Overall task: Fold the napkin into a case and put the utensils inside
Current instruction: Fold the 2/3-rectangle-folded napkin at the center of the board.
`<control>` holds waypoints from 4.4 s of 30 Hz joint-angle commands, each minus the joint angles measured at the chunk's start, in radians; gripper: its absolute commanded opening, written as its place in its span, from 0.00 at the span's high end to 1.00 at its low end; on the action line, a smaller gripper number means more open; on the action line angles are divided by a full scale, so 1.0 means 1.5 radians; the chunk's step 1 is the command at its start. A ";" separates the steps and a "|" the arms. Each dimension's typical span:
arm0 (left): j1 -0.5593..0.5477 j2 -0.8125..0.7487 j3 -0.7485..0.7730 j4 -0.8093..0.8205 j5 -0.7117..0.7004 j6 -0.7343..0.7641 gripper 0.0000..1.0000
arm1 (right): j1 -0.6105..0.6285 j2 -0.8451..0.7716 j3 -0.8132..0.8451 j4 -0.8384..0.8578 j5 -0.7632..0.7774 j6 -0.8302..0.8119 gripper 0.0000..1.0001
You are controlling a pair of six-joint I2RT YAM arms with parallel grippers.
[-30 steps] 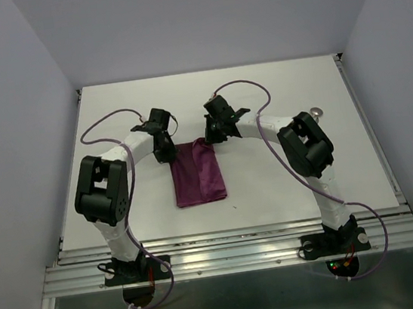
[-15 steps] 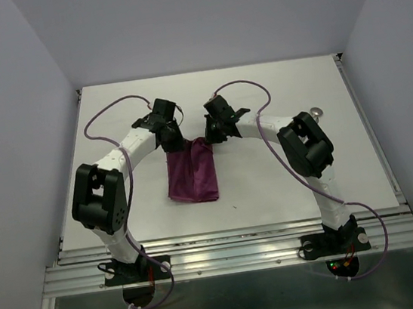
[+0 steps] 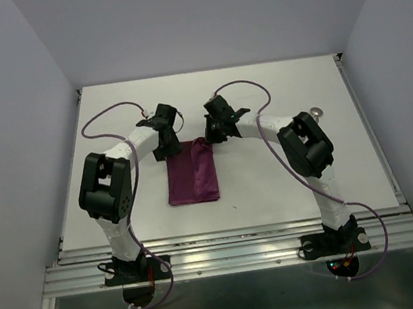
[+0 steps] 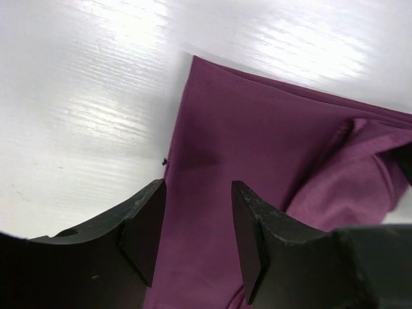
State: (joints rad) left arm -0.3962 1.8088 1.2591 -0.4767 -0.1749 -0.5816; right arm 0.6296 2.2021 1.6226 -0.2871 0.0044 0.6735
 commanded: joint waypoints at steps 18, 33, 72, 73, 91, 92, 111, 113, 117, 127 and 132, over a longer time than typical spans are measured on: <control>0.003 0.111 -0.035 0.056 -0.002 0.007 0.71 | 0.004 0.024 0.007 -0.036 -0.011 -0.004 0.99; 0.004 -0.007 -0.008 0.014 -0.037 0.014 1.00 | 0.004 0.020 -0.008 -0.036 -0.006 0.001 0.99; -0.098 0.084 0.090 0.053 0.114 0.027 1.00 | 0.004 0.020 -0.017 -0.025 -0.016 0.020 0.99; -0.098 0.087 0.089 0.057 0.134 0.025 1.00 | 0.004 0.020 -0.018 -0.025 -0.017 0.021 0.99; -0.093 0.111 0.024 0.112 0.161 0.020 1.00 | -0.018 -0.113 -0.114 0.071 -0.048 0.086 0.87; -0.093 0.112 0.024 0.114 0.166 0.024 1.00 | -0.018 -0.136 -0.123 0.077 -0.048 0.087 0.84; -0.078 0.102 0.026 0.153 0.257 0.132 1.00 | -0.069 -0.195 -0.318 0.269 -0.203 0.143 0.28; -0.075 0.109 0.045 0.140 0.260 0.139 1.00 | -0.069 -0.196 -0.325 0.281 -0.214 0.134 0.28; -0.074 0.118 0.060 0.132 0.262 0.149 1.00 | -0.069 -0.194 -0.333 0.283 -0.214 0.142 0.26; -0.072 0.130 0.056 0.134 0.274 0.149 1.00 | -0.069 -0.139 -0.256 0.257 -0.174 0.176 0.24; -0.072 0.131 0.061 0.131 0.275 0.149 1.00 | -0.069 -0.100 -0.216 0.235 -0.183 0.158 0.24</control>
State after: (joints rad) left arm -0.5026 1.9793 1.3312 -0.2432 0.2295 -0.3756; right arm 0.5301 2.0136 1.2377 0.0669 -0.2813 0.9215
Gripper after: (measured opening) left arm 0.037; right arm 0.758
